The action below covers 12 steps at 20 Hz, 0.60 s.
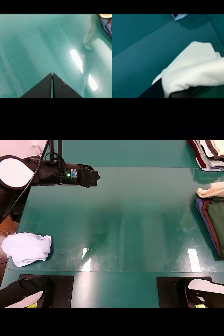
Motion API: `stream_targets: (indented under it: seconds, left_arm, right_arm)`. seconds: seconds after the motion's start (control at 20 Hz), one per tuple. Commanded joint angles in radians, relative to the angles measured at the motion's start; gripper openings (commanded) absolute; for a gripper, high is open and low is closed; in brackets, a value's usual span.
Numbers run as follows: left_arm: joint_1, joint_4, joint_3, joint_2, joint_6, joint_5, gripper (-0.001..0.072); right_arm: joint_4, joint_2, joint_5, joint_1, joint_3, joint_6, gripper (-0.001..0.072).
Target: Fold the shirts.
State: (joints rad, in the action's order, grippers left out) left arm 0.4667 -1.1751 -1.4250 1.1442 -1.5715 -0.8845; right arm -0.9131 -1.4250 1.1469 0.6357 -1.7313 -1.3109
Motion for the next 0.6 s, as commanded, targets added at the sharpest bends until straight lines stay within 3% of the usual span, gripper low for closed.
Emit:
stream_targets:
  seconds: [0.0, 0.25, 0.55]
  left_arm:
    - [0.001, -0.004, 0.0, 0.0, 0.002, 0.002, 0.0024]
    - [0.001, -0.026, 0.0, 0.0, 0.002, 0.001, 0.0024]
    - [0.001, -0.029, 0.0, 0.0, 0.009, 0.002, 0.0024]
  right_arm:
    - [-0.006, 0.0, 0.104, 0.039, -0.156, -0.04, 0.0015]
    - [-0.039, 0.005, 0.33, 0.115, -0.195, -0.087, 0.0015]
    - [-0.37, 0.155, 0.404, 0.183, 0.054, -0.138, 0.0016]
